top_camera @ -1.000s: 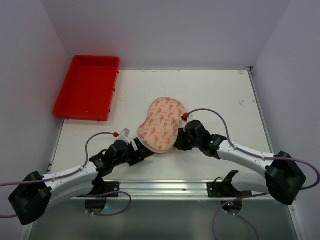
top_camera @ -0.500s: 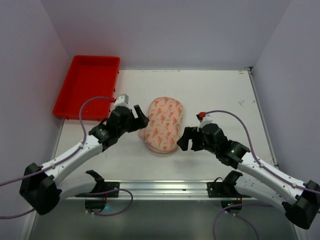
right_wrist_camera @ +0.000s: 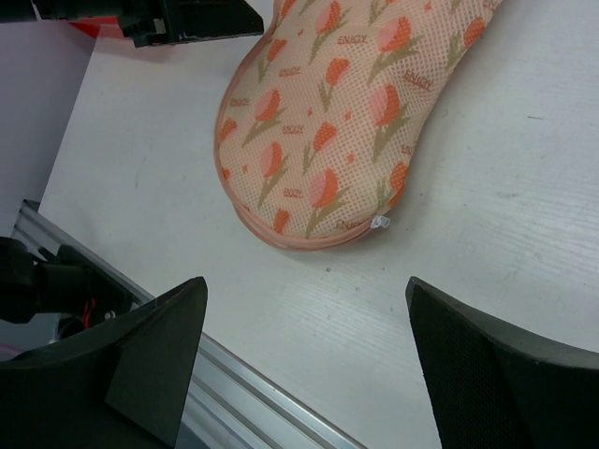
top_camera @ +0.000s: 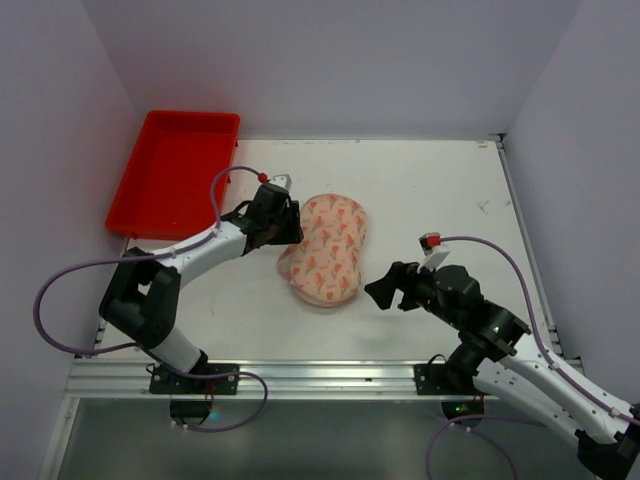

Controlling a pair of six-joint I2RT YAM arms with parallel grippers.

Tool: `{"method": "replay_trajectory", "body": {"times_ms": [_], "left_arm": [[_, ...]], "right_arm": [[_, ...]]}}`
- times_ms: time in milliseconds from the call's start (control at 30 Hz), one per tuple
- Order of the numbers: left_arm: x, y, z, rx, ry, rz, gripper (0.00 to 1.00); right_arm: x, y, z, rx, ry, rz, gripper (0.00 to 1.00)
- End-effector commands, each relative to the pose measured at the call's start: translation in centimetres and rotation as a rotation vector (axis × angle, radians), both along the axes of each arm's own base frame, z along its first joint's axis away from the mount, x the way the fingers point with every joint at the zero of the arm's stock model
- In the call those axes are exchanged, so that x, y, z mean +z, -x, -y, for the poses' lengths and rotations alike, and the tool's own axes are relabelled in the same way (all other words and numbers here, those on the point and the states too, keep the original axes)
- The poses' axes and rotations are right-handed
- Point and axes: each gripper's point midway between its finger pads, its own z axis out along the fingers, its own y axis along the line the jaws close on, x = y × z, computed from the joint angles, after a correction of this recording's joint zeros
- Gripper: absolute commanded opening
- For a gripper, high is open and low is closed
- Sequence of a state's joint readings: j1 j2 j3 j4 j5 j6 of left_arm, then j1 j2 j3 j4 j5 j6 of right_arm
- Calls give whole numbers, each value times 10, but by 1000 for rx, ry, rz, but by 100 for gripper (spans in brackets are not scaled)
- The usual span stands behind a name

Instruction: Unzip the laundry bag and remove the bra

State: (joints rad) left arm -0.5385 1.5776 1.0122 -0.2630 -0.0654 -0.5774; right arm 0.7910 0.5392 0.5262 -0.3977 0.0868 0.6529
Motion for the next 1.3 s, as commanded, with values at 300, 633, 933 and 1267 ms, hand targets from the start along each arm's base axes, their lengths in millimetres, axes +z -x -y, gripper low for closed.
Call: {"method": "replay_trajectory", "body": {"times_ms": [300,633,933,1267], "left_arm": [[-16,-13,13,-94,-23,-22,30],[23,-16,24,-118,32,30,0],[88,9,92,-199,119,117,0],[140,66,249,-454,327,147,26]], "right_arm": [[-11,-1,-3,-3,0,-21,89],[-7,-2,5,-30,-4,5,88],[4,0,22,-95,-17,39,88],[27,7,75,-289,-88,140,89]]}}
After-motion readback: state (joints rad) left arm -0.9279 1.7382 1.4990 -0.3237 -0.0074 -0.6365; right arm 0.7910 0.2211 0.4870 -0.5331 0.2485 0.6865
